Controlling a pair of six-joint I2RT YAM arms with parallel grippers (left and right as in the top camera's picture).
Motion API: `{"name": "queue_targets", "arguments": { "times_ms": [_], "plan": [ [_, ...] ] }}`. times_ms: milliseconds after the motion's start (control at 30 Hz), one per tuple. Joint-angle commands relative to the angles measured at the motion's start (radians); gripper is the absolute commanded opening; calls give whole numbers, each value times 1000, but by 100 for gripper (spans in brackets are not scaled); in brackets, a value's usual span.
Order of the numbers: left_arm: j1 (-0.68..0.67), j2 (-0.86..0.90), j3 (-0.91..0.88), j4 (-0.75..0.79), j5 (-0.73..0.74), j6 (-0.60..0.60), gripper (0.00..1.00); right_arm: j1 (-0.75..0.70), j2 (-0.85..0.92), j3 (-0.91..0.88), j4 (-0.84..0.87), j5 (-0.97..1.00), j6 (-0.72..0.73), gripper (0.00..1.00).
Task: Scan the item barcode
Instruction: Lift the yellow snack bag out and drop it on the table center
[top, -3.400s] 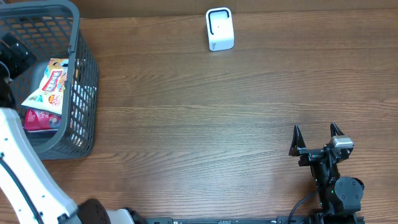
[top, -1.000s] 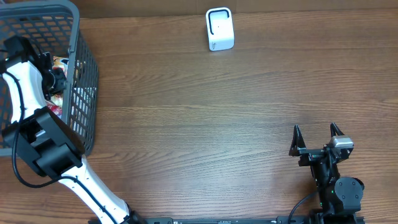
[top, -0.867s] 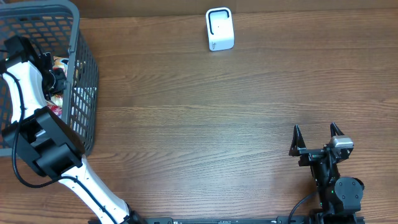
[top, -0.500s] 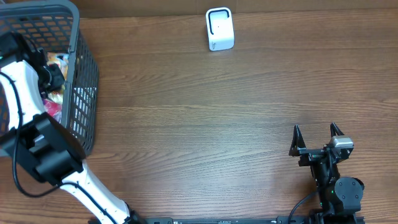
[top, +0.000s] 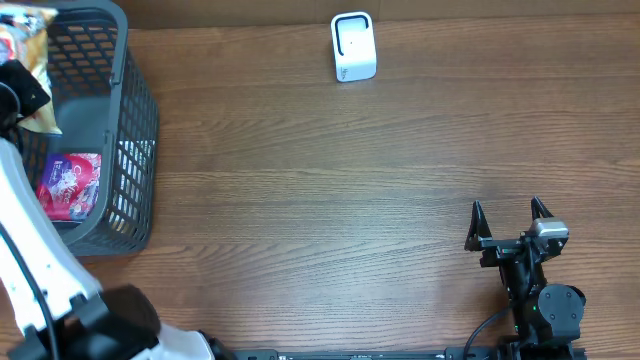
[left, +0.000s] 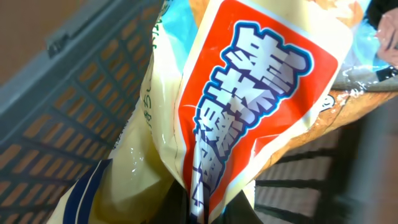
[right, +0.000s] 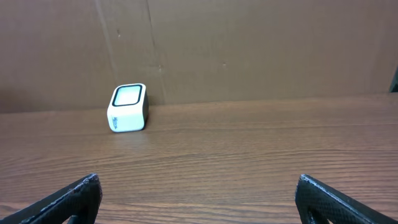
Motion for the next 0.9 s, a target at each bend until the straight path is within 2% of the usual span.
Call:
{"name": "queue_targets", "arguments": {
  "times_ms": [0, 133, 267, 333, 533, 867],
  "plan": [
    [-3, -112, 27, 9, 254, -55, 4, -3, -10, -10, 5, 9, -7, 100],
    [-34, -187, 27, 10, 547, -54, 4, -3, -10, -10, 5, 9, -7, 100],
    [-120, -226, 27, -10, 655, -54, 4, -3, -10, -10, 5, 9, -7, 100],
    [-183, -230, 27, -49, 654, -51, 4, -3, -10, -10, 5, 9, -7, 100],
    [-441, -204, -9, -190, 625, 75, 4, -3, -10, -10, 5, 9, -7, 100],
    [-829, -59, -214, -205, 271, 92, 4, -3, -10, -10, 5, 9, -7, 100]
  ]
}}
